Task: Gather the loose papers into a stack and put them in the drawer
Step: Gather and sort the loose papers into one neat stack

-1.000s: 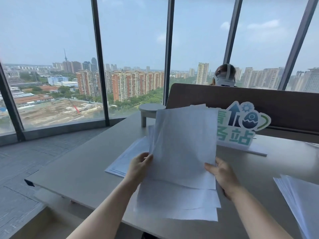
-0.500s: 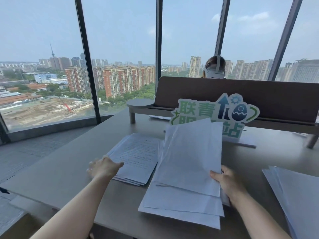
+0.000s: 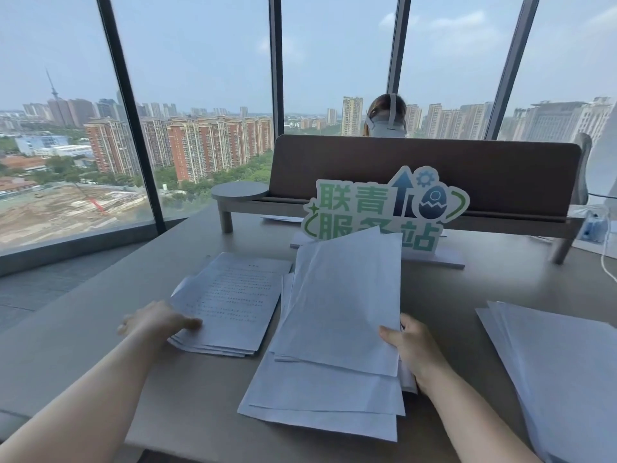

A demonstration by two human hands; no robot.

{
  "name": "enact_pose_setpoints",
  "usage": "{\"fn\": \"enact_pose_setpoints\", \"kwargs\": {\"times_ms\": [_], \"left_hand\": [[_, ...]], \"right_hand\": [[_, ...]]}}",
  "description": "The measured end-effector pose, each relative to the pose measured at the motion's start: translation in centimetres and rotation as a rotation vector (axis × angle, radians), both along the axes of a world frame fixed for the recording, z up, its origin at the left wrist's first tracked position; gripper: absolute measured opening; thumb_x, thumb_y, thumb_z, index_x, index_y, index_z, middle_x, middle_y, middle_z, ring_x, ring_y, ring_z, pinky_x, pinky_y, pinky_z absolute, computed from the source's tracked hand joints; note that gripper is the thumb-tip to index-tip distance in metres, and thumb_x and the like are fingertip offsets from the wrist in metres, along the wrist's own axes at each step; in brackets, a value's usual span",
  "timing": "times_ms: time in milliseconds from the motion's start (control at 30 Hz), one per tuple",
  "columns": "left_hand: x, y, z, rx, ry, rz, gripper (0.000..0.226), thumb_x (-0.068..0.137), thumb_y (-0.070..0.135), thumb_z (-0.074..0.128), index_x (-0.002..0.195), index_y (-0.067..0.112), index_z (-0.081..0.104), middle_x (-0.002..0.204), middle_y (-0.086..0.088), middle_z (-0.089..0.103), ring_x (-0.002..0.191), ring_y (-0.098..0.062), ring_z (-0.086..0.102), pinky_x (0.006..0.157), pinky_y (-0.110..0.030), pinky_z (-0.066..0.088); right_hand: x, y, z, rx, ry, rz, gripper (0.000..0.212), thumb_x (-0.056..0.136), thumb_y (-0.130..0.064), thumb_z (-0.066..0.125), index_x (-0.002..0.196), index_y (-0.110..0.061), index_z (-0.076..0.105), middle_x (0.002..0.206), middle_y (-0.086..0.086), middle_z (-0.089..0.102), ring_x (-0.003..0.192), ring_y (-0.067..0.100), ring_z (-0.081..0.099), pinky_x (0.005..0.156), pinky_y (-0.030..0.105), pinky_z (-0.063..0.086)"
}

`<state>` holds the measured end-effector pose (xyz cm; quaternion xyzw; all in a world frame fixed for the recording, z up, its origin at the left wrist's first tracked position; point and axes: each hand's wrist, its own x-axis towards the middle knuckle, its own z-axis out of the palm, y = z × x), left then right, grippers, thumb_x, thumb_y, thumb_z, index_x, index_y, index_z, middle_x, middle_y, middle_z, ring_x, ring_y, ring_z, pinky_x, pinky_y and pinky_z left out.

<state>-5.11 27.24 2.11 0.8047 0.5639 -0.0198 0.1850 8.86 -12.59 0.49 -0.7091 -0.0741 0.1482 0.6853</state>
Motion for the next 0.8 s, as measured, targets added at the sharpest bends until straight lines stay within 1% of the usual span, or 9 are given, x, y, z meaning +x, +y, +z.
{"fn": "enact_pose_setpoints", "kwargs": {"times_ms": [67,133,200,267,367,533,600,667,800], "left_hand": [[1.0,2.1,-1.5,-0.041,-0.014,-0.008,0.102,0.026,0.072,0.073,0.113,0.021,0.061,0.116,-0.007,0.064,0.112,-0.034,0.055,0.099,-0.043,0.044],[1.8,3.7,-2.9,-0.06,-0.078,-0.006,0.093,0.018,0.064,0.074,0.098,0.018,0.064,0.096,-0.007,0.067,0.096,-0.031,0.062,0.091,-0.041,0.051],[1.1,1.9,-1.6,-0.081,-0.168,-0.032,0.063,0.034,0.047,0.079,0.086,0.015,0.065,0.085,-0.008,0.067,0.083,-0.027,0.064,0.082,-0.036,0.055],[0.3,-0.5,0.1,-0.098,-0.307,-0.065,0.032,0.057,0.026,0.077,0.082,0.011,0.064,0.08,-0.01,0.065,0.073,-0.025,0.062,0.067,-0.03,0.052],[0.1,-1.3,0.1,-0.064,-0.499,-0.076,0.01,0.073,0.01,0.065,0.081,0.007,0.059,0.081,-0.014,0.063,0.078,-0.029,0.059,0.063,-0.033,0.046],[-1.0,-1.3,-0.2,-0.17,-0.821,0.067,0.017,0.075,-0.001,0.061,0.091,0.005,0.059,0.086,-0.017,0.062,0.078,-0.033,0.06,0.07,-0.045,0.055],[-1.5,-1.8,0.6,-0.241,-0.971,0.11,0.025,0.079,-0.003,0.063,0.103,0.004,0.055,0.092,-0.015,0.059,0.072,-0.028,0.056,0.069,-0.042,0.052],[-1.8,-2.5,1.4,-0.292,-1.111,0.139,0.026,0.084,-0.002,0.062,0.105,0.008,0.049,0.097,-0.013,0.056,0.068,-0.023,0.051,0.062,-0.035,0.049],[-1.8,-4.4,2.3,-0.4,-1.297,0.155,0.023,0.087,0.004,0.063,0.103,0.013,0.049,0.09,-0.007,0.056,0.068,-0.015,0.051,0.055,-0.028,0.05]], "right_hand": [[0.0,-0.2,0.0,-0.014,-0.002,0.003,0.018,0.089,0.003,0.062,0.1,-0.009,0.07,0.094,0.007,0.077,0.088,0.028,0.074,0.084,0.044,0.058],[0.1,-0.4,0.0,-0.027,-0.004,0.002,0.018,0.089,0.003,0.062,0.099,-0.009,0.071,0.093,0.006,0.078,0.087,0.027,0.074,0.082,0.042,0.058],[0.1,-0.5,0.0,-0.04,-0.006,0.002,0.018,0.089,0.002,0.062,0.099,-0.01,0.071,0.092,0.005,0.078,0.086,0.026,0.074,0.078,0.039,0.058],[0.0,-0.6,0.0,-0.052,-0.01,0.004,0.017,0.09,0.001,0.063,0.098,-0.012,0.07,0.092,0.003,0.077,0.085,0.024,0.074,0.073,0.035,0.057],[-0.1,-0.6,0.0,-0.058,-0.011,0.009,0.017,0.09,0.001,0.063,0.098,-0.013,0.071,0.092,0.002,0.078,0.086,0.024,0.074,0.074,0.035,0.057],[-0.1,-0.8,0.0,-0.06,0.009,-0.007,0.018,0.09,0.001,0.062,0.1,-0.012,0.07,0.094,0.004,0.077,0.087,0.025,0.073,0.075,0.035,0.057],[-0.1,-1.0,0.0,-0.061,0.018,-0.018,0.018,0.091,0.0,0.062,0.102,-0.011,0.07,0.096,0.006,0.077,0.089,0.026,0.073,0.076,0.037,0.056],[-0.2,-1.4,0.0,-0.071,0.022,-0.03,0.018,0.091,0.0,0.061,0.104,-0.01,0.069,0.098,0.006,0.076,0.09,0.027,0.072,0.079,0.038,0.056],[-0.8,-1.9,0.3,-0.095,0.023,-0.025,0.018,0.092,0.0,0.059,0.1,-0.013,0.068,0.098,0.007,0.074,0.09,0.027,0.071,0.076,0.037,0.056]]}}
